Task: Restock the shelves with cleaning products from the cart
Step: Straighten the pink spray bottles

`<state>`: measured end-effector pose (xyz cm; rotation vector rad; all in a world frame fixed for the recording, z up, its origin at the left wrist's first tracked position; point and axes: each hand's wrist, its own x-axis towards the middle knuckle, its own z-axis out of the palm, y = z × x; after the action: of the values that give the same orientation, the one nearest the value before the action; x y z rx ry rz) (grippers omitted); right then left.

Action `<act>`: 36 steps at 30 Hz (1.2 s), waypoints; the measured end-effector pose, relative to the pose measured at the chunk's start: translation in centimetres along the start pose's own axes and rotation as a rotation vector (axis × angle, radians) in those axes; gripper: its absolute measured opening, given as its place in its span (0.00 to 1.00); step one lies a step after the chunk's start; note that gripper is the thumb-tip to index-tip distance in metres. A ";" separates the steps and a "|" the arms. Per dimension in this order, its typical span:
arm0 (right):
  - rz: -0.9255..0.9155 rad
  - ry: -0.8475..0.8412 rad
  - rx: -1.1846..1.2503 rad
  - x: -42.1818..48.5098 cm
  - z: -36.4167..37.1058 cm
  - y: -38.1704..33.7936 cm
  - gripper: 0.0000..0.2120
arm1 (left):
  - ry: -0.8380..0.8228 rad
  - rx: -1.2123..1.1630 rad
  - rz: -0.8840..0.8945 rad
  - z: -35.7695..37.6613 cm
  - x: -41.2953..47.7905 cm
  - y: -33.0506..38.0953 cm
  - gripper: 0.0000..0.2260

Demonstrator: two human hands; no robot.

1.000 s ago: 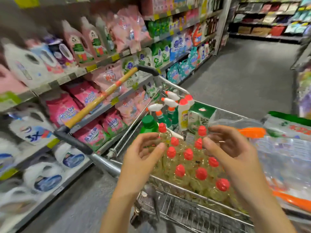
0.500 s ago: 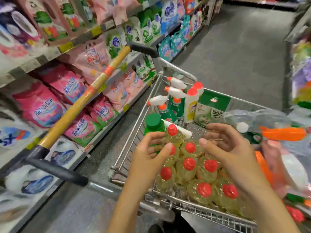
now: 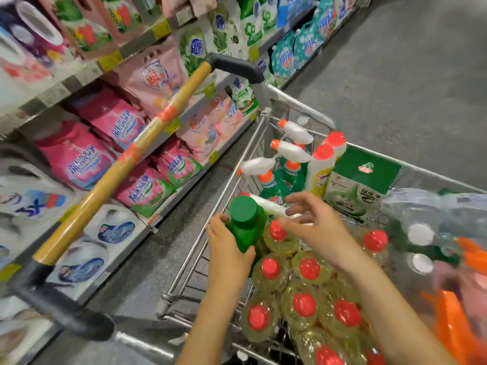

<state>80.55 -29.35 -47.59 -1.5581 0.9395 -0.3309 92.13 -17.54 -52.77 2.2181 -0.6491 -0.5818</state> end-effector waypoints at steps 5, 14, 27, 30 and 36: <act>0.055 -0.004 0.054 0.6 0.9 0.9 0.15 | -0.095 -0.040 -0.130 1.1 0.5 -1.8 0.30; 0.026 0.055 0.089 0.5 1.7 0.8 0.13 | -0.044 -0.202 -0.135 1.5 1.5 -1.3 0.24; -0.287 0.043 -0.381 -3.2 3.9 -1.2 0.15 | 0.042 -0.451 0.047 -4.0 1.5 4.7 0.23; -0.334 0.010 -0.228 -4.1 6.3 -2.7 0.22 | 0.015 -0.582 0.120 -6.5 0.9 7.6 0.24; -0.390 0.437 0.132 -3.9 9.8 -6.2 0.15 | -0.197 -0.845 0.241 -9.5 -1.8 11.8 0.27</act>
<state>87.06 -20.07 -42.97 -1.5702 0.9139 -1.0213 93.08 -18.53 -37.54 1.2896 -0.6069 -0.7757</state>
